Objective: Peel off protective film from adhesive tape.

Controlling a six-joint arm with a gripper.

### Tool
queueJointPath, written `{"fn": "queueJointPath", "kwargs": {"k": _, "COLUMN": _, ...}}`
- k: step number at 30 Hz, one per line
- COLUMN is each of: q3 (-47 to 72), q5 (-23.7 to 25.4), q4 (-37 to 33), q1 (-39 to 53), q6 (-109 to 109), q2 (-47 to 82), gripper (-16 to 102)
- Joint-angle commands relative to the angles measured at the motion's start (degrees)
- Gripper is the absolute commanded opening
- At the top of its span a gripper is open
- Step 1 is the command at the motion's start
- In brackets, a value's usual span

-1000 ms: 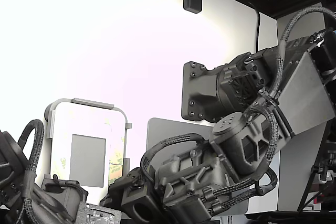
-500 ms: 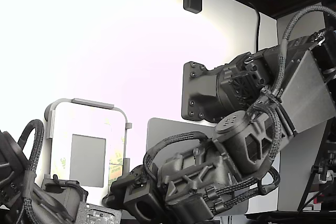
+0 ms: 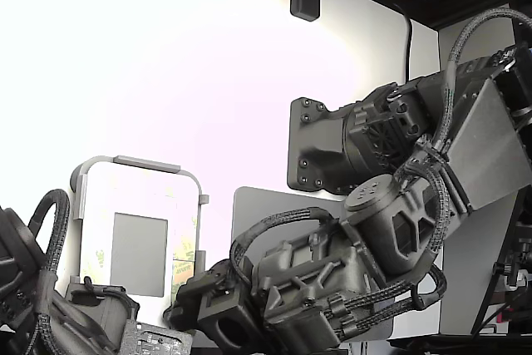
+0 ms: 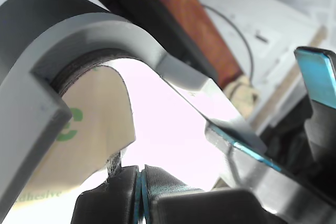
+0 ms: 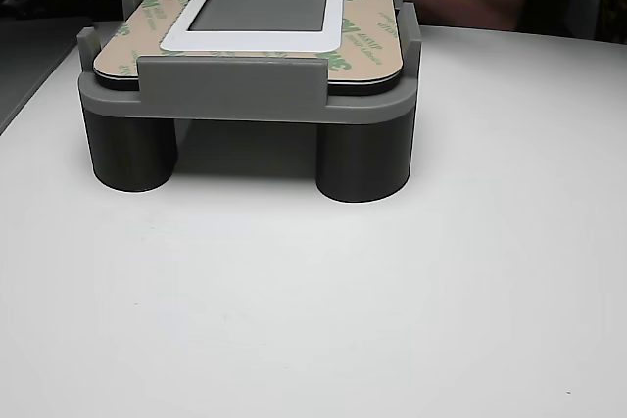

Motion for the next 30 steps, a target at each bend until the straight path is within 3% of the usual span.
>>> {"fn": "queueJointPath", "kwargs": {"k": 1, "q3": -0.5, "q5": 0.3, "q4": -0.8, "q1": -0.7, "q6": -0.1, "q2": 1.7, "gripper": -10}}
{"fn": "queueJointPath", "kwargs": {"k": 30, "q3": 2.6, "q5": 0.4, "q4": -4.5, "q1": -1.7, "q6": -2.2, "q2": 1.1, "gripper": -10}}
